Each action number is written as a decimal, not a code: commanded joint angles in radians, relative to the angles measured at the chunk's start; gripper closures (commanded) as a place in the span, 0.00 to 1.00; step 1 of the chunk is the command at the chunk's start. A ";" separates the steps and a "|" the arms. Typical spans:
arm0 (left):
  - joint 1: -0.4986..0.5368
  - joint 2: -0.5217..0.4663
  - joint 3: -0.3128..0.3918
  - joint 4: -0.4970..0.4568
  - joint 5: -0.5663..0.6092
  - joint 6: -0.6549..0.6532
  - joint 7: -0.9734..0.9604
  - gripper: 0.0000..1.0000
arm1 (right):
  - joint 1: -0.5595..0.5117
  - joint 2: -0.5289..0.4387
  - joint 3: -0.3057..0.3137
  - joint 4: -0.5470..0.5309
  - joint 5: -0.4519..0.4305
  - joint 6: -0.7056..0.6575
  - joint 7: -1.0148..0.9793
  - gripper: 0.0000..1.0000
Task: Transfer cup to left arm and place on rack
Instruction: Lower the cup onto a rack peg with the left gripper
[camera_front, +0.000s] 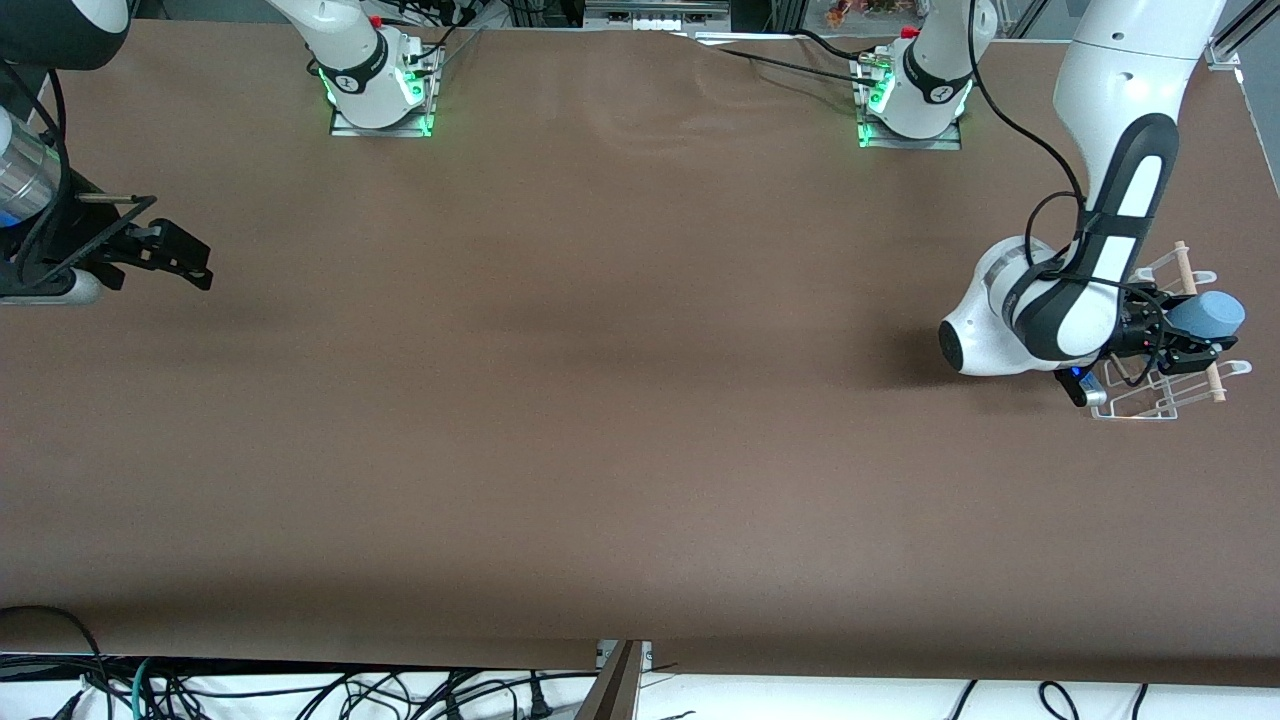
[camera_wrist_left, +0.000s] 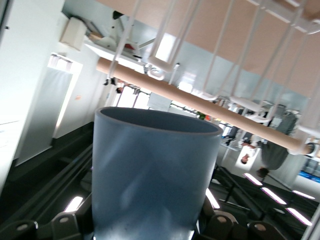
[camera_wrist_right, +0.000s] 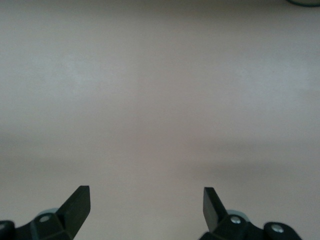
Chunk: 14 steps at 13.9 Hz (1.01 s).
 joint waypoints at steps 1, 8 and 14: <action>0.038 0.001 -0.005 -0.028 0.054 0.058 -0.026 1.00 | -0.009 -0.003 0.000 -0.007 0.018 -0.006 -0.044 0.00; 0.072 0.042 -0.005 -0.039 0.121 0.097 -0.029 1.00 | -0.012 0.026 -0.006 0.034 0.027 -0.016 -0.048 0.00; 0.072 0.067 -0.003 -0.039 0.143 0.117 -0.034 1.00 | -0.016 0.026 -0.008 0.034 0.027 -0.015 -0.050 0.00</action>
